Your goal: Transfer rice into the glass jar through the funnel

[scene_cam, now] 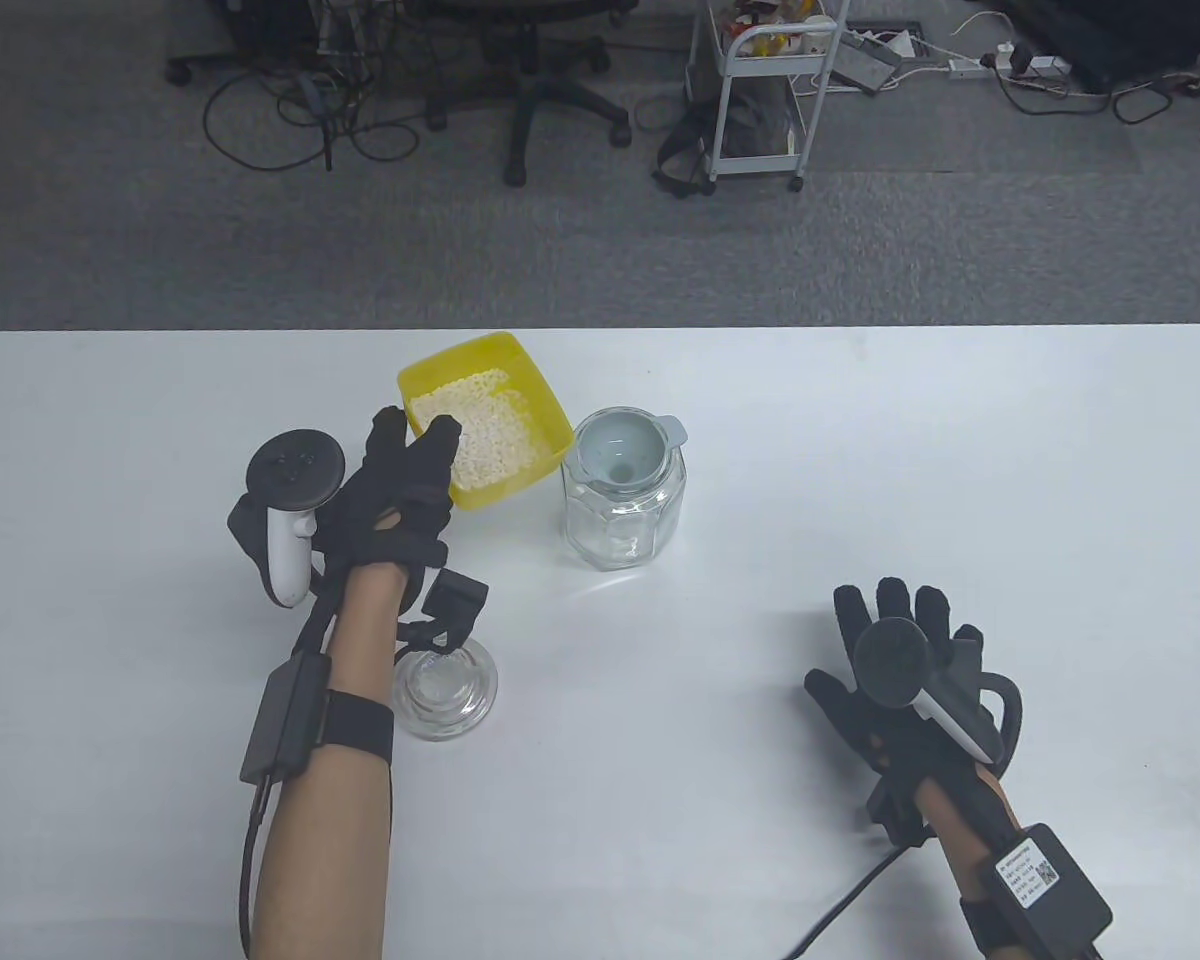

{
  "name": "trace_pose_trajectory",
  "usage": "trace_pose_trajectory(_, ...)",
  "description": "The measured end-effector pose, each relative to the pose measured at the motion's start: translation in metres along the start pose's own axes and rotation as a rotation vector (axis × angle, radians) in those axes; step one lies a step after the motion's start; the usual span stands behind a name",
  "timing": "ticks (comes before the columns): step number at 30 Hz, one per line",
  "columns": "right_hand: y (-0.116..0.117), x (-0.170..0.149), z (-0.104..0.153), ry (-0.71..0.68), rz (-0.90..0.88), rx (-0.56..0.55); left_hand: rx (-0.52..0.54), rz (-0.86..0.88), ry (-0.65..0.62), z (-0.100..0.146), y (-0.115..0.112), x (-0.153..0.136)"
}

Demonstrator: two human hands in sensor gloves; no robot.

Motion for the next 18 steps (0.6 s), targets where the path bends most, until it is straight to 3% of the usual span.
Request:
trace_pose_trajectory(11,0.000,-0.001,0.000,0.001,-0.005,0.001,-0.187,0.168,-0.003,0.000,-0.017,0.008)
trace_pose_trajectory(16,0.000,-0.001,0.000,0.000,-0.004,0.000,-0.156,0.104,-0.004,0.001,-0.018,0.012)
trace_pose_trajectory(18,-0.001,-0.001,0.000,0.000,-0.005,-0.001,-0.096,0.037,-0.017,0.003,-0.018,0.017)
Point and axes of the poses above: the tracker on the back of each hand, its own x axis roughly to the thumb side, its own z axis roughly from the fingertips to the wrist, y = z × x, the point moved 3 cm from there along -z, roughly from the wrist to the fingertips, and after that the axes turned 13 degrees about y, right-handed, at the moved point
